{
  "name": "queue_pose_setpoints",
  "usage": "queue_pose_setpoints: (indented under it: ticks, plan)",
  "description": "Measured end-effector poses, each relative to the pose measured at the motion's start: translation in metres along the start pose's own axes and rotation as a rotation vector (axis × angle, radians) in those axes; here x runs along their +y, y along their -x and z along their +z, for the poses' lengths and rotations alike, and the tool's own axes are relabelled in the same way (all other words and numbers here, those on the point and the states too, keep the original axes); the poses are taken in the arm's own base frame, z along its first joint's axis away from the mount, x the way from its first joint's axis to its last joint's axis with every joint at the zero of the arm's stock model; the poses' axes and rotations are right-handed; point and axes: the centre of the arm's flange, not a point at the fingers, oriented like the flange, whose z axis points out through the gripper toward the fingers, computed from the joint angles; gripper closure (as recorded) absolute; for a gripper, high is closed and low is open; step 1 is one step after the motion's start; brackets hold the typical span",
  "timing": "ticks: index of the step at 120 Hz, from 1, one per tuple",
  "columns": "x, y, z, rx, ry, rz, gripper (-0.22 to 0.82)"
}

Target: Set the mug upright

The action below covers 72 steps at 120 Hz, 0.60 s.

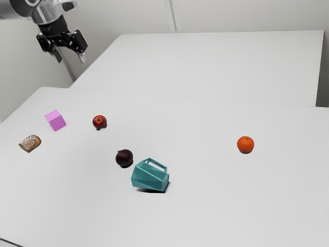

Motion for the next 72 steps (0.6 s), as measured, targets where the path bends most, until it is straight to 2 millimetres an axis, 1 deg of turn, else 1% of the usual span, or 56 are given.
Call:
queue_pose_setpoints:
  ticks: [8, 13, 21, 25, 29, 35, 45, 58, 63, 72]
  plan:
    - [0.001, 0.007, -0.002, -0.016, 0.043, -0.005, 0.02]
    - [0.001, 0.011, 0.001, -0.033, 0.067, -0.008, 0.02]
    - [0.005, 0.016, 0.017, -0.069, 0.135, -0.015, 0.02]
    - [0.007, 0.026, 0.031, -0.095, 0.189, -0.02, 0.02]
    - [0.01, 0.042, 0.049, -0.122, 0.253, -0.028, 0.02]
    - [0.012, 0.065, 0.083, -0.161, 0.362, -0.052, 0.02]
    - [0.01, 0.095, 0.142, -0.194, 0.538, -0.13, 0.02]
    - [0.03, 0.124, 0.214, -0.218, 0.734, -0.214, 0.02]
    - [0.036, 0.133, 0.236, -0.216, 0.797, -0.247, 0.02]
    - [0.041, 0.146, 0.265, -0.2, 0.874, -0.295, 0.02]
